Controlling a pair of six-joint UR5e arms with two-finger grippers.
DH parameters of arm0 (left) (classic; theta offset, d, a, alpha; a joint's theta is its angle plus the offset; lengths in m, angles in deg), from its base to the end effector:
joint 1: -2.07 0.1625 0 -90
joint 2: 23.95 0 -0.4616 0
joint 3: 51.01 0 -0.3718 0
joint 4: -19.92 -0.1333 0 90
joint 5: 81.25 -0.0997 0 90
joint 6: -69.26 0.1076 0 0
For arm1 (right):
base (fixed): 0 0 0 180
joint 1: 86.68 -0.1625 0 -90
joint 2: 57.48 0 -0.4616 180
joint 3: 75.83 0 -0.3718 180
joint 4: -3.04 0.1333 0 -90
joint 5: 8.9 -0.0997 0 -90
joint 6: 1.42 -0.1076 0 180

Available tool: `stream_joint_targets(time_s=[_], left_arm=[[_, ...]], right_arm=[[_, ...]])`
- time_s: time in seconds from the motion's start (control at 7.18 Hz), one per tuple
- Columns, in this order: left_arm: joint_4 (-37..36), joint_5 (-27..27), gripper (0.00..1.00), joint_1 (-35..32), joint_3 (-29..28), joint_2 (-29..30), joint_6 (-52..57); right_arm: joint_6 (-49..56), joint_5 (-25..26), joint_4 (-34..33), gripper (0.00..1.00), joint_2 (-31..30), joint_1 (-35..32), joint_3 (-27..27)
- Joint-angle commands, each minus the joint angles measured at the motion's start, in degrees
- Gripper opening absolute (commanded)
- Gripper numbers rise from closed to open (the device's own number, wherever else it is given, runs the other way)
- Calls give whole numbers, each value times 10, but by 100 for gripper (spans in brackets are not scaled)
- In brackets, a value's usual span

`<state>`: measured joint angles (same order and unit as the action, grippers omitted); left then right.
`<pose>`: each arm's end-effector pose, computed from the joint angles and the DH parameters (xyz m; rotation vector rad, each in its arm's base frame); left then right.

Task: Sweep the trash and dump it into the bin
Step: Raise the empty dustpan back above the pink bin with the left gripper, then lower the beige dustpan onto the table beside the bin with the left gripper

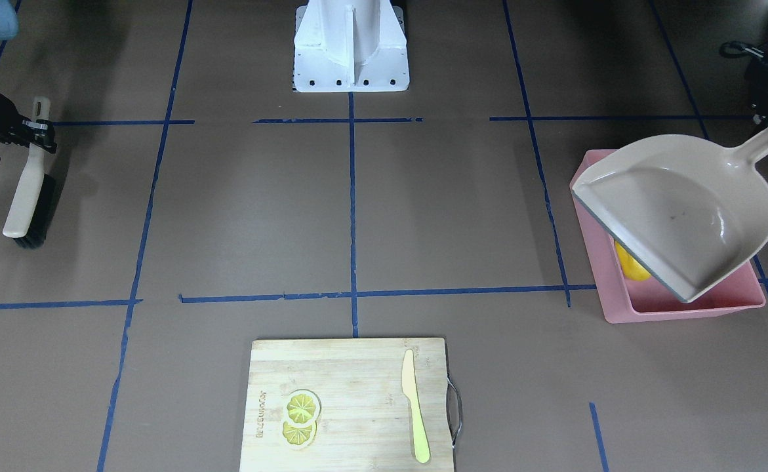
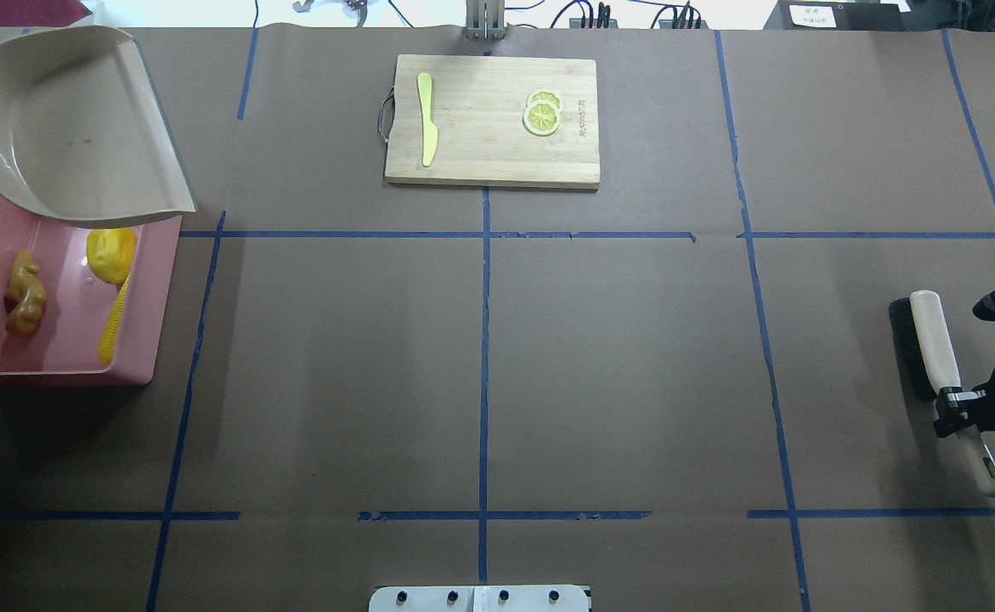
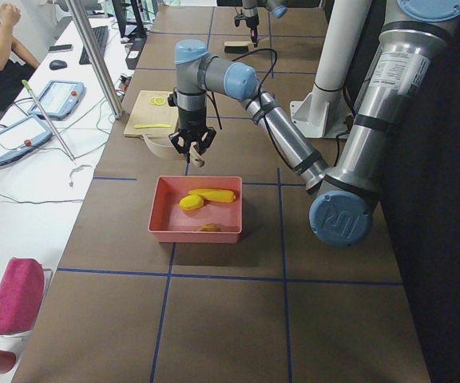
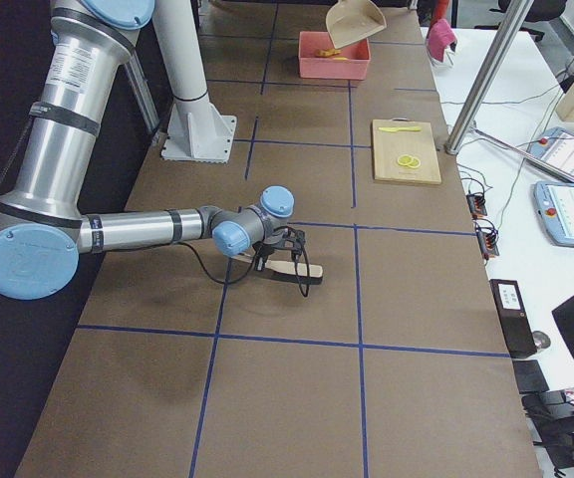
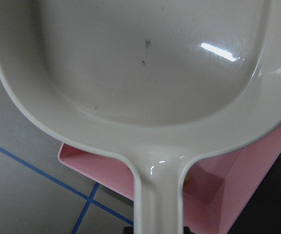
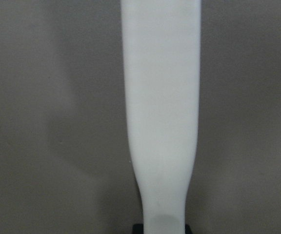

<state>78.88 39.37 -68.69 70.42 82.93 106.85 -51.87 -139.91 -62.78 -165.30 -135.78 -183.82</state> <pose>0.0920 -0.5017 0.3854 0.3931 0.4996 1.0405 -0.1849 -0.3093 0.6337 -0.2199 -0.7825 0.0053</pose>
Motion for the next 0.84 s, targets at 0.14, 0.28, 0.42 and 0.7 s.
stream_joint_targets(time_s=[0.14, 0.28, 0.42, 0.7], left_arm=[[-3, 1, 1, 28, -3, 18, -5], [0, 1, 0, 38, -3, 19, -21], [4, 1, 0, 65, -3, 38, -31], [17, 15, 1, 114, 5, 47, -31]], right_arm=[[-10, 1, 2, 100, 5, -7, -5], [-11, 1, 2, 100, 7, -18, -6], [-11, 1, 2, 100, 7, -34, -15], [-11, 6, 3, 100, 20, -85, -37]])
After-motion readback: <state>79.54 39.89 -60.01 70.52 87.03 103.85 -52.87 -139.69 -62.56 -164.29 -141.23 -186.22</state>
